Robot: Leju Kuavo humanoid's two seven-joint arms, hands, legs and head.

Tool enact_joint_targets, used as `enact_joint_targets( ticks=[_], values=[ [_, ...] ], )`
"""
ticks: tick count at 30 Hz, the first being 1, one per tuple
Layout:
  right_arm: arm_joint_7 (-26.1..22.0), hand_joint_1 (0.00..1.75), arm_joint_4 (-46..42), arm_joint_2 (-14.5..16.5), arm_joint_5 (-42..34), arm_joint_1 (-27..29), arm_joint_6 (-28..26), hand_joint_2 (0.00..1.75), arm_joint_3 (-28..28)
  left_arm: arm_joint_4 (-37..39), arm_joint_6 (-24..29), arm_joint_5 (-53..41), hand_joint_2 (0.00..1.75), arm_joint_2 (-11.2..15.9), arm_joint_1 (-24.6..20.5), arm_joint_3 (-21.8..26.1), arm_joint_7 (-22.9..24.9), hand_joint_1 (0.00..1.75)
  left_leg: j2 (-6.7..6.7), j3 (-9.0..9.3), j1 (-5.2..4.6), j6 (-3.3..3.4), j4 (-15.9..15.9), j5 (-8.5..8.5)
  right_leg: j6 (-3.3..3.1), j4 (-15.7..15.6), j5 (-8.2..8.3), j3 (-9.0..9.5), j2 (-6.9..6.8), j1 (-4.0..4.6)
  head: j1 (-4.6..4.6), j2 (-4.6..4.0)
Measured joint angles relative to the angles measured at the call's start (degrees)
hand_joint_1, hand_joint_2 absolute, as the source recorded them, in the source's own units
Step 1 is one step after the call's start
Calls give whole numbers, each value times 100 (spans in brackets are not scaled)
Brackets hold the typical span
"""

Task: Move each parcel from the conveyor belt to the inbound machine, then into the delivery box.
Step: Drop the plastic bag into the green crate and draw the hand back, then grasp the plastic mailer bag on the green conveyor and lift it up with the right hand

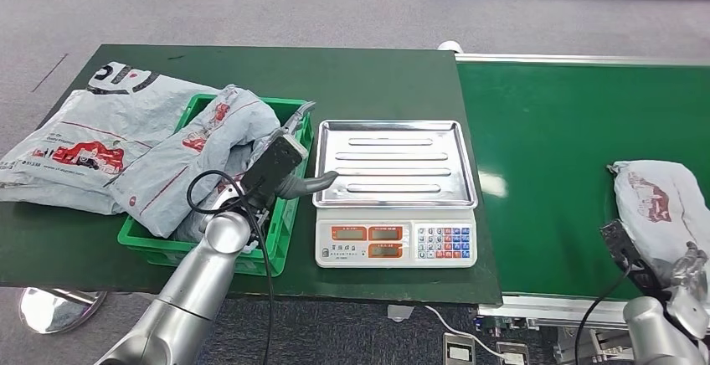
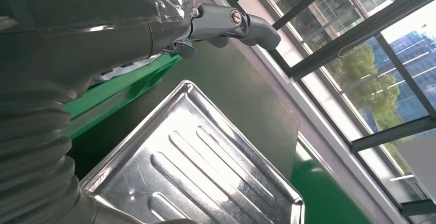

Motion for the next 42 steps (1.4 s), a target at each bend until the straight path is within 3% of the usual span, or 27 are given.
enact_joint_targets(
  ticks=[7,15,24,42],
  values=[
    [27,0,0,0,46,7,39,175,-144,-54,-2,-31,175,-20,38,0,6,0,1,0,0,1,0,0,0,0,0,0,-1,0,0,0],
    [457,0,70,0,587,-77,452,175,-343,-53,1,-247,175,-66,93,0,6,0,1,0,-1,2,0,-1,0,0,0,1,0,0,0,0],
    [751,0,283,46,1054,-366,511,175,-618,-50,13,-361,175,-227,117,1,35,0,0,0,-1,3,0,-1,0,0,0,2,-2,-1,0,0],
    [513,0,212,219,1610,-377,662,175,-1807,-37,-30,-650,175,-564,56,2,48,0,-3,0,-3,5,0,-3,2,0,-1,3,-7,-2,0,0]
  ],
)
